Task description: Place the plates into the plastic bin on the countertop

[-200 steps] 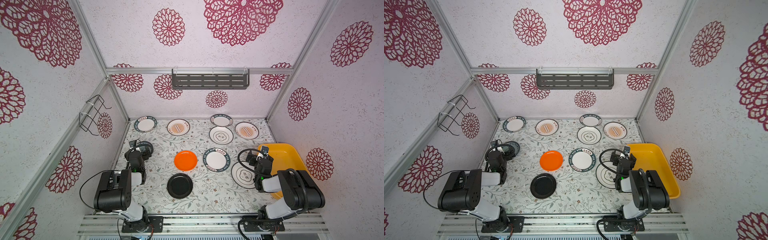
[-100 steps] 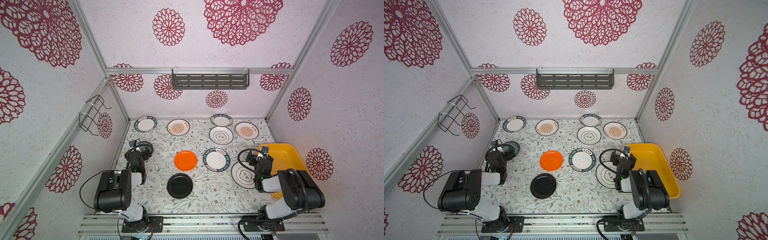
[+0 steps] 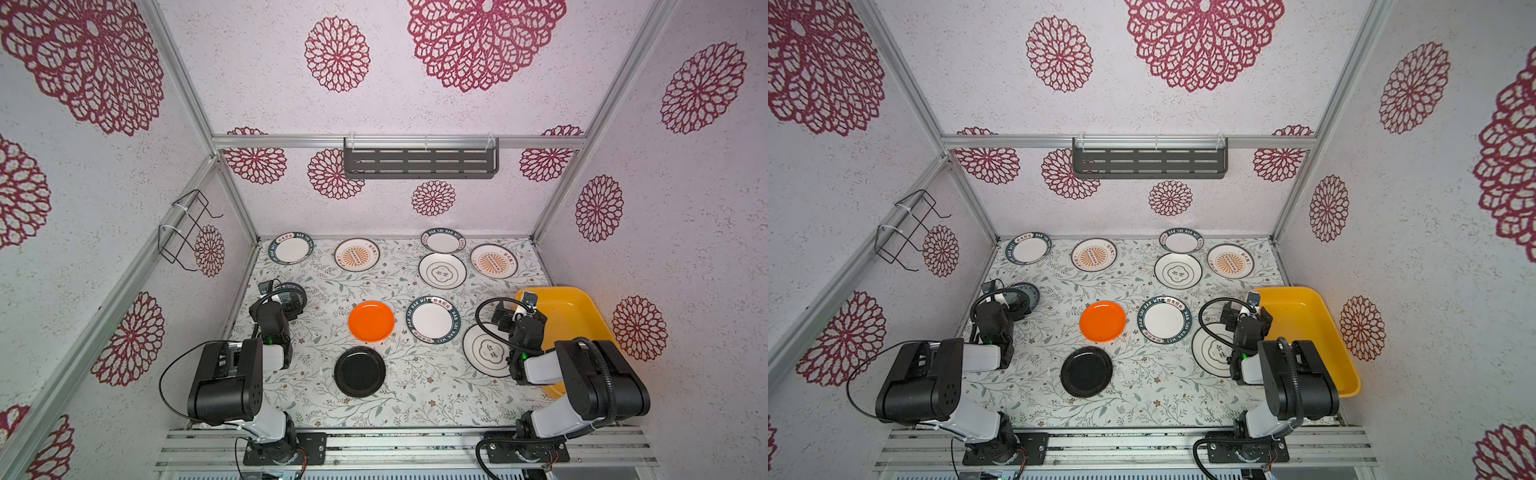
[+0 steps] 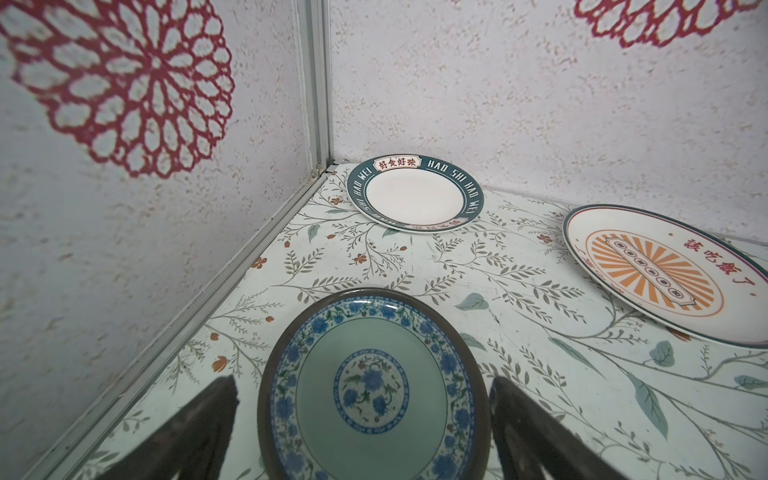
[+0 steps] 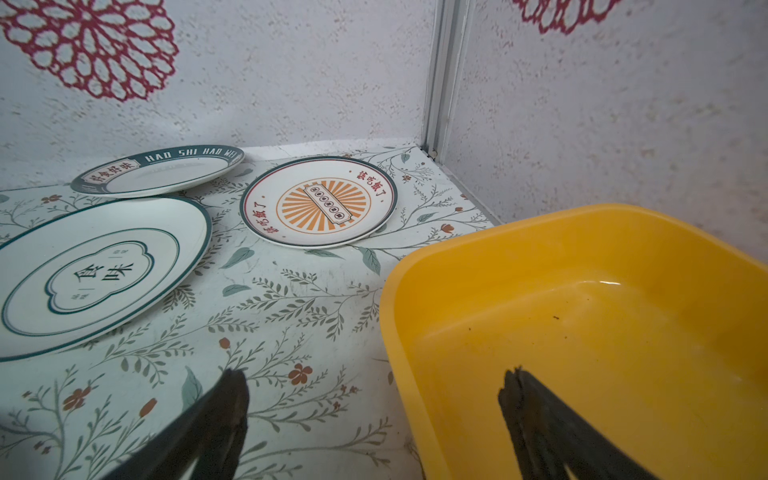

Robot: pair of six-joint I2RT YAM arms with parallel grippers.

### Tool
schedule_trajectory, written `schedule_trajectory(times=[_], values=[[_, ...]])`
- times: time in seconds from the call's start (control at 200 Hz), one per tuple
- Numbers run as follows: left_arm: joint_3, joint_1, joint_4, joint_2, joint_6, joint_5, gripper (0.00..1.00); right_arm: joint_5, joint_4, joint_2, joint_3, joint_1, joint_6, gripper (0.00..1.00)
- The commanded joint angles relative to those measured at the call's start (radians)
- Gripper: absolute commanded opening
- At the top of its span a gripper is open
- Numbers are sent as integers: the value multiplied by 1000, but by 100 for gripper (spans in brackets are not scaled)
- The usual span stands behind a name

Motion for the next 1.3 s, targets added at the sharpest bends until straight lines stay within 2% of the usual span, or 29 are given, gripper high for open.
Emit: schedule_trajectory(times=[0.0, 0.4, 0.515, 0.645, 0.736, 0.826, 0.931, 1.006, 1.166, 1.296], values=[[12, 0, 10, -10, 12, 2, 97, 10, 30, -3, 8, 3, -13, 99], [9, -1, 15, -11, 12, 2, 97, 12, 36, -6, 4, 3, -13, 99], [12, -6, -24, -53, 18, 4, 97, -10, 34, -24, -2, 8, -28, 99], [75, -17, -236, -179, 30, 3, 97, -58, -69, -124, 10, 22, -65, 99], [167, -33, -439, -274, -17, 9, 97, -94, -261, -241, 65, 26, -66, 99], [270, -55, -610, -342, -133, 51, 97, -61, -517, -349, 171, 26, 85, 99], [368, -139, -740, -392, -219, 53, 97, -130, -744, -423, 286, 30, 122, 99], [450, -210, -835, -415, -302, 42, 97, -142, -900, -470, 366, 33, 281, 99], [615, -356, -1031, -425, -578, 61, 97, -372, -1090, -523, 484, 63, 643, 99], [625, -469, -1048, -436, -825, 84, 97, -513, -1164, -523, 546, 142, 822, 99]])
